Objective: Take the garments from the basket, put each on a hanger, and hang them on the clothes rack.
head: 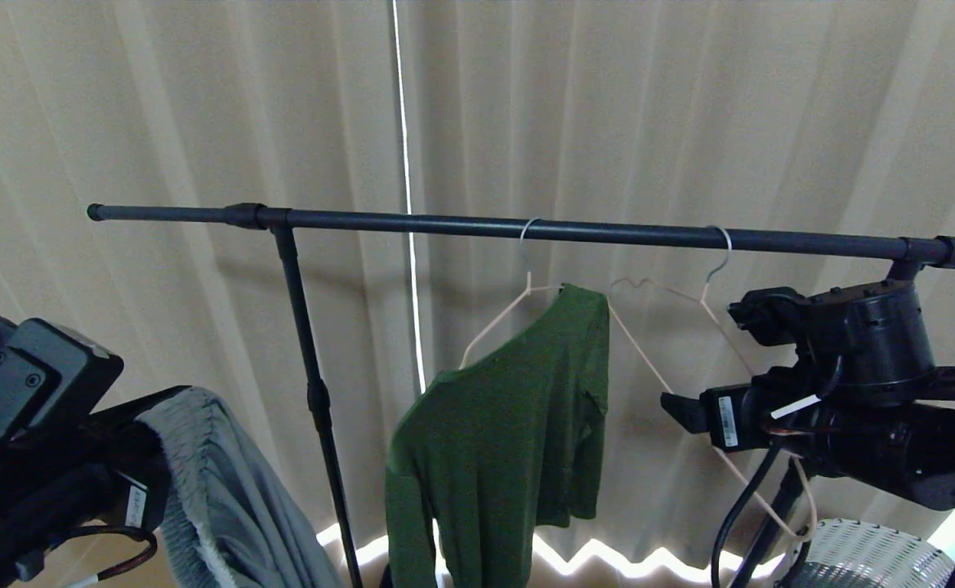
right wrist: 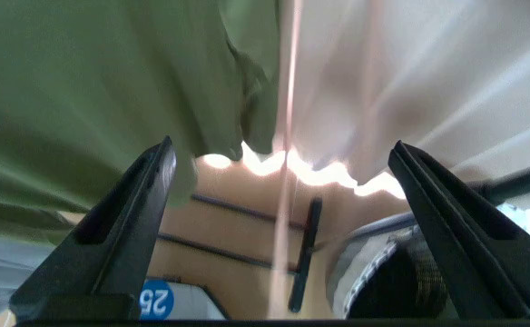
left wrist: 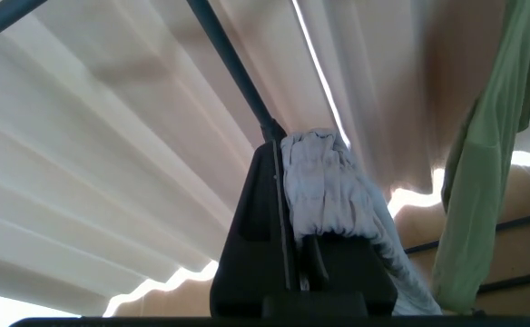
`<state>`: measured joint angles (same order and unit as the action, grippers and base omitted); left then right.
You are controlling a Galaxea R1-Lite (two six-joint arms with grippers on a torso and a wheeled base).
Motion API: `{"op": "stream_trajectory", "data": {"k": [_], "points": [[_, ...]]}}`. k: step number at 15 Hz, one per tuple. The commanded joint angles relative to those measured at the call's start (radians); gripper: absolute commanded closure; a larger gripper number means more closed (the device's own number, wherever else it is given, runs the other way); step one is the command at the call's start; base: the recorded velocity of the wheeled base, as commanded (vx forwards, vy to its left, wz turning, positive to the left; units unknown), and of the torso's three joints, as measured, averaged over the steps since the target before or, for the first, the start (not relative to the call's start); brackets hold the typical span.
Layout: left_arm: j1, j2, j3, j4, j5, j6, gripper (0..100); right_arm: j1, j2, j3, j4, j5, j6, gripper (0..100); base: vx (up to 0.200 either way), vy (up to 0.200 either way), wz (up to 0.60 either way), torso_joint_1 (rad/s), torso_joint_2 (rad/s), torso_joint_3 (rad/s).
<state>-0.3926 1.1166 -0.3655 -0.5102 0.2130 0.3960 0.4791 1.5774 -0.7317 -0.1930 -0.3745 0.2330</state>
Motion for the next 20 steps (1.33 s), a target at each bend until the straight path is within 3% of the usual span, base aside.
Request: {"op": "stream_trajectory", "data": {"k": [1,15,16,20], "points": [[0.0,0.002,0.0,-0.001,0.0,0.0,100,-0.007,0.001,-0.002,0.0,0.0,0.0,0,0.0,0.0,0.0,0.0,0.0,0.0],[0.0,-0.003,0.0,-0.001,0.0,0.0,100,-0.03,0.027,-0.002,-0.002,-0.001,-0.004,0,0.0,0.0,0.0,0.0,0.0,0.0],[0.0,-0.003,0.002,-0.001,0.0,0.0,100,-0.033,0.027,-0.002,-0.002,-0.001,-0.004,100,0.0,0.0,0.0,0.0,0.0,0.0],[0.0,-0.004,0.002,-0.001,0.0,0.0,100,-0.05,0.026,-0.002,0.0,-0.003,-0.007,100,0.0,0.0,0.0,0.0,0.0,0.0]]}}
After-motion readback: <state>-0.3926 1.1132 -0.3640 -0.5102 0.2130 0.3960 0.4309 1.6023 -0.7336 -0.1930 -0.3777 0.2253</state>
